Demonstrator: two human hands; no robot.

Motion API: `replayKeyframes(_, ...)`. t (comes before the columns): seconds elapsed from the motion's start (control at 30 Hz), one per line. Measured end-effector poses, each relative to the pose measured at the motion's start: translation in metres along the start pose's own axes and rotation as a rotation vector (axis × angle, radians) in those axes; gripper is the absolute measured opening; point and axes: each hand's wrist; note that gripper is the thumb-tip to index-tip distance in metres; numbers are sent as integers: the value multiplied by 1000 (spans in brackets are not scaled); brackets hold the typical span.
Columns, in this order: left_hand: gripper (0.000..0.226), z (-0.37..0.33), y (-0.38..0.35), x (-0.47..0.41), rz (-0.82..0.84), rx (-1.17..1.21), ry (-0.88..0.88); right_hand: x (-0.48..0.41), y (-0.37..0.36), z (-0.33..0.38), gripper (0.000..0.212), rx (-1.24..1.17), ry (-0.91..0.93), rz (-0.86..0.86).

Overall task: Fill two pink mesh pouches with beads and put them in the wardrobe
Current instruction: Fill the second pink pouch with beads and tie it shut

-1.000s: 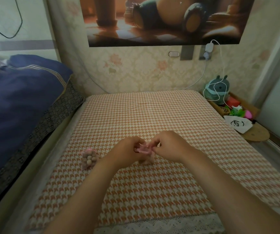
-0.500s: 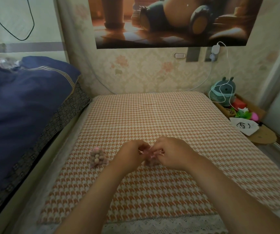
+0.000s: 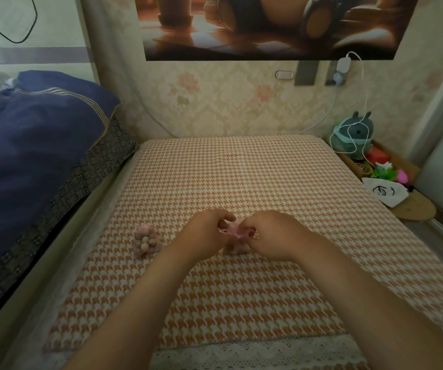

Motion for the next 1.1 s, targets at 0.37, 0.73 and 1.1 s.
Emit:
replayKeyframes(0.37,13,3,18,11,5,-39,77,-5,-4,-15,33,-467,-53,-144)
replayKeyframes(0.73,19,10,25,14,-111,434,265,-2,1,-29,11,-719,-236,-127)
replayKeyframes(1.1,23,17,20,10,-165,884,502,-3,-4,-37,15,-1156,-411,-39)
Point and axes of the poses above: each hand's wrist, its own x-axis away from the middle knuckle, its own y-axis out of the back of the hand, z = x × y, and after that the axes turned 15 degrees about z, right-handed
